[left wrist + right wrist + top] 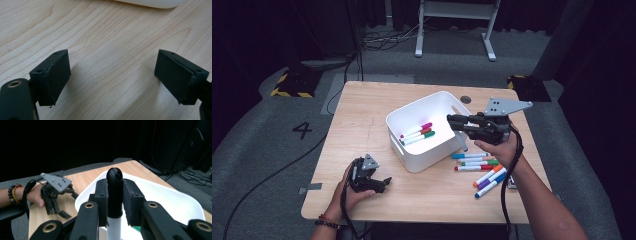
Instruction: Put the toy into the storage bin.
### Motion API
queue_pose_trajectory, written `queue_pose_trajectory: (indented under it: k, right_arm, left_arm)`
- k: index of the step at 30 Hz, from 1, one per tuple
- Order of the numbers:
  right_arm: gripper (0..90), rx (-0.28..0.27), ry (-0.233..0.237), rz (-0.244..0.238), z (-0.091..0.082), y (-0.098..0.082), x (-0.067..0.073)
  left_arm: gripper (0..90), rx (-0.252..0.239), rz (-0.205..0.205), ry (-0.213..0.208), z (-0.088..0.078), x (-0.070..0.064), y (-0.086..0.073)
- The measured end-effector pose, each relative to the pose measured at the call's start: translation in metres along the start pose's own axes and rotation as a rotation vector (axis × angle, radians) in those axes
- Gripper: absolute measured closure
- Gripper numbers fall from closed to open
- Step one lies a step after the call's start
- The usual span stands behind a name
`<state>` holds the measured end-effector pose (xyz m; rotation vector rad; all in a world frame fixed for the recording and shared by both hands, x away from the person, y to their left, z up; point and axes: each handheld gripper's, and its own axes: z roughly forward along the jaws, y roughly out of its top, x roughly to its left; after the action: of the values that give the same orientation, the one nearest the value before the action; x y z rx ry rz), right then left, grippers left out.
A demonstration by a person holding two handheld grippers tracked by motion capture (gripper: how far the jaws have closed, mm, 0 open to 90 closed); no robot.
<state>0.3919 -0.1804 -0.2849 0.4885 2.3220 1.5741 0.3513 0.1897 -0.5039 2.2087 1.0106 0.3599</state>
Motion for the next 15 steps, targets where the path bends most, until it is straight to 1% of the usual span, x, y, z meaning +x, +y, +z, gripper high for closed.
queue_pose_trajectory:
  k: [2, 4, 8, 10, 12, 15]
  right_arm:
    - [75.1, -0.001, 0.005, 0.0, 0.007, 0.008, 0.001]
    - [75.1, 0.001, 0.007, 0.0, 0.012, 0.013, 0.002]
    - [75.2, 0.012, 0.007, -0.012, 0.027, 0.023, 0.003]
    - [75.2, 0.017, 0.007, -0.013, 0.035, 0.027, 0.003]
    - [75.2, 0.021, 0.005, -0.017, 0.044, 0.031, 0.002]
    - [75.2, 0.026, 0.01, -0.006, 0.057, 0.034, 0.0]
  left_arm:
    - [13.5, 0.002, 0.0, 0.0, 0.0, 0.0, 0.0]
    - [13.5, 0.0, 0.0, 0.0, 0.0, 0.0, 0.0]
    - [13.6, -0.001, 0.0, 0.002, 0.0, 0.0, 0.0]
    - [13.5, 0.002, -0.003, 0.0, 0.0, 0.0, 0.0]
    - [13.5, 0.004, 0.002, -0.001, 0.0, 0.0, 0.0]
    - [13.6, 0.002, 0.003, 0.0, 0.0, 0.0, 0.0]
